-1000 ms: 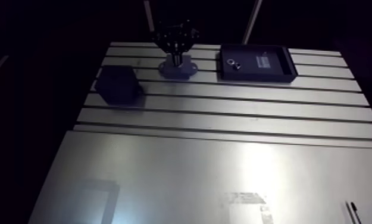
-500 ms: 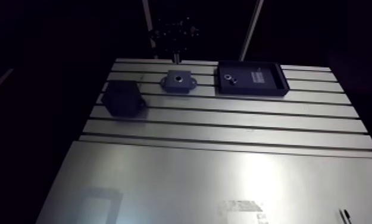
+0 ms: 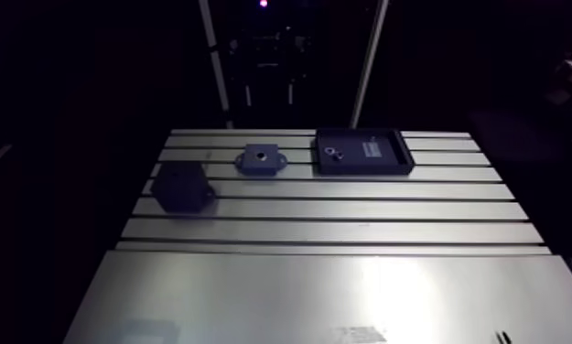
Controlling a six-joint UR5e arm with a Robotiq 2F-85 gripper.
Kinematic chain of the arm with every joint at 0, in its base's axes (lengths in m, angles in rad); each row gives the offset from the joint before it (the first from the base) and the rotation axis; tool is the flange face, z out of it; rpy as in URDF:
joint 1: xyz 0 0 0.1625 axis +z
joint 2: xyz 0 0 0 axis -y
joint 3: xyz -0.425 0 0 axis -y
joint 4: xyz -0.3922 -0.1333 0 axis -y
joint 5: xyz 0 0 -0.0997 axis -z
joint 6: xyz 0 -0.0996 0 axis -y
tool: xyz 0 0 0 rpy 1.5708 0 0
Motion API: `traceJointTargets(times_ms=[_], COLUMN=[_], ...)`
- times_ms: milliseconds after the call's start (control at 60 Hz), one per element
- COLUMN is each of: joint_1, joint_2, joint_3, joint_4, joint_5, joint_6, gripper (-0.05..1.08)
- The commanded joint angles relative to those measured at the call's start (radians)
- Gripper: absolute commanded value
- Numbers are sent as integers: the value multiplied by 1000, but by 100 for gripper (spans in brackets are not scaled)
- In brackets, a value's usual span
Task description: Pick up the bearing and press it into the housing until flush.
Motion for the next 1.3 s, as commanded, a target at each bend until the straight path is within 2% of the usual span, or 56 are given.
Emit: traceJointTargets(times_ms=[17, 183, 383, 567, 667, 1133, 1300], joint_1=[-87, -90, -107, -107, -109, -112, -112], joint_2=[-156, -200, -217, -264, -281, -293, -314], joint_3=[-24, -24, -30, -16, 1, -5, -15], joint_4=[145, 201, 229, 231, 227, 206, 208], joint_5=[-1, -3, 3, 15, 14, 6, 11], joint_6=[-55, -83, -118, -120, -119, -107, -109], gripper=[0, 0, 1, 1, 1, 1, 1])
